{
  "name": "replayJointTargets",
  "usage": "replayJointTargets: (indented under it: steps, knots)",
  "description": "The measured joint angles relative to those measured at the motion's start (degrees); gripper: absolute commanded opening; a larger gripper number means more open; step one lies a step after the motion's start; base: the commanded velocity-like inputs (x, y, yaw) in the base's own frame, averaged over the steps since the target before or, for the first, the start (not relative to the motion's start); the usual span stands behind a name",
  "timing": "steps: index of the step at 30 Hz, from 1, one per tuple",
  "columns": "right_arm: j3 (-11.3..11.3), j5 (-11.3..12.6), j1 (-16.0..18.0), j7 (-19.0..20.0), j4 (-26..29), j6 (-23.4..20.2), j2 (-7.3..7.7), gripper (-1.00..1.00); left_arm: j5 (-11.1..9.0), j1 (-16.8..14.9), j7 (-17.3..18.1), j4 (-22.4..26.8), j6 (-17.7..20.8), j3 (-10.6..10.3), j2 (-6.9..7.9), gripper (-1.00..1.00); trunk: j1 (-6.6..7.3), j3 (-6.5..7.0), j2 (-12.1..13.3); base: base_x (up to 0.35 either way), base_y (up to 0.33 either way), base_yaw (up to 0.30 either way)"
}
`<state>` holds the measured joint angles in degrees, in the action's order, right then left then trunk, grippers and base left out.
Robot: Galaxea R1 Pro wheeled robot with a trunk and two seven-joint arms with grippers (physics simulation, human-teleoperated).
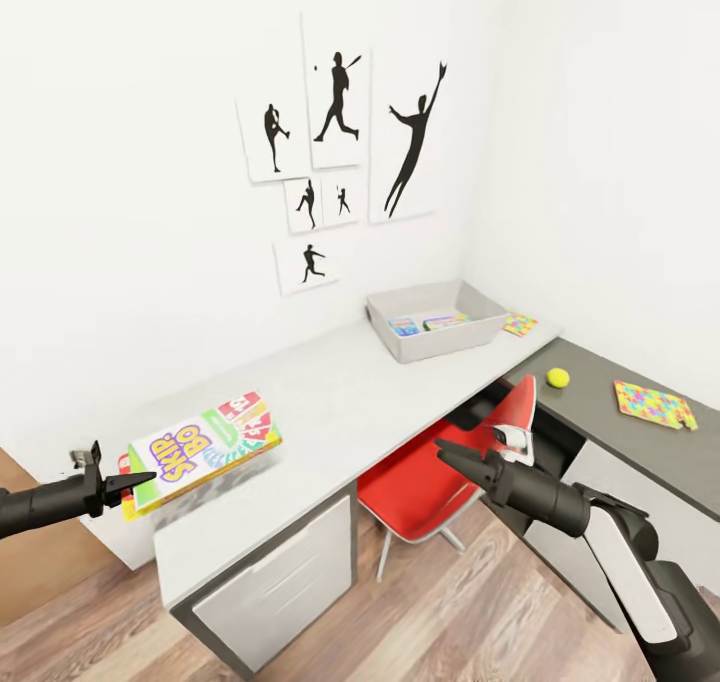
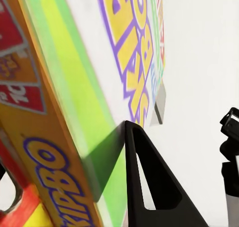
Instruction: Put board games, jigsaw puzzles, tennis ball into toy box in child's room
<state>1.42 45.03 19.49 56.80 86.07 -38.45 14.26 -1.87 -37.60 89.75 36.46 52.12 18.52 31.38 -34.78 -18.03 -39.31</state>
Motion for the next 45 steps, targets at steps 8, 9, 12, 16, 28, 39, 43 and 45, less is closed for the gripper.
replayJointTargets:
  steps: [8, 9, 12, 16, 28, 39, 43, 45]
  knots:
    - [-0.64, -0.16, -0.05, 4.28, -0.08, 0.48, -0.03, 1.00, 0.03, 0.00, 0.00, 0.00, -0.06, 0.00, 0.29, -1.00, 1.76, 1.85, 3.22, 0.000, 0.000, -0.246]
    - [-0.97, -0.17, -0.09, 4.61, -0.12, 0.50, -0.01, 1.00, 0.03, 0.00, 0.00, 0.00, -0.08, -0.01, 0.31, -1.00, 1.98, 2.08, 3.62, 0.000, 0.000, -0.246]
    - [-1.55, -0.14, -0.38, 5.04, -0.16, 0.56, 0.02, 1.00, 0.04, 0.01, 0.00, 0.00, -0.11, -0.01, 0.33, -1.00, 2.64, 2.78, 4.82, 0.000, 0.000, -0.246]
    - [-1.77, -0.15, -0.51, 5.28, -0.18, 0.60, 0.04, 1.00, 0.06, 0.01, 0.00, -0.01, -0.18, -0.01, 0.33, -1.00, 3.52, 3.72, 6.43, 0.000, 0.000, -0.246]
    - [-1.88, -0.60, -0.64, 5.53, -0.25, 1.35, 0.05, 1.00, -0.02, 0.01, 0.00, 0.01, -0.29, 0.02, 0.96, -1.00, 6.16, 6.66, 11.26, 0.000, 0.000, -0.228]
    - [-1.88, -0.87, -0.67, 5.82, -0.65, 4.15, 0.05, 1.00, -0.11, 0.01, 0.00, 0.01, -0.34, 0.09, 1.31, -1.00, 8.59, 9.43, 15.69, 0.000, 0.000, -0.217]
    - [-1.88, -1.89, -0.73, 5.88, -0.77, 5.32, 0.05, 1.00, -0.09, 0.03, 0.00, 0.00, -0.34, 0.03, 1.44, -1.00, 9.03, 10.08, 16.51, 0.000, 0.000, -0.213]
    - [-1.88, -2.46, -0.73, 5.91, -0.78, 5.77, 0.05, 1.00, -0.09, 0.05, 0.00, 0.00, -0.34, 0.02, 1.46, -1.00, 9.03, 10.23, 16.51, 0.000, 0.000, -0.213]
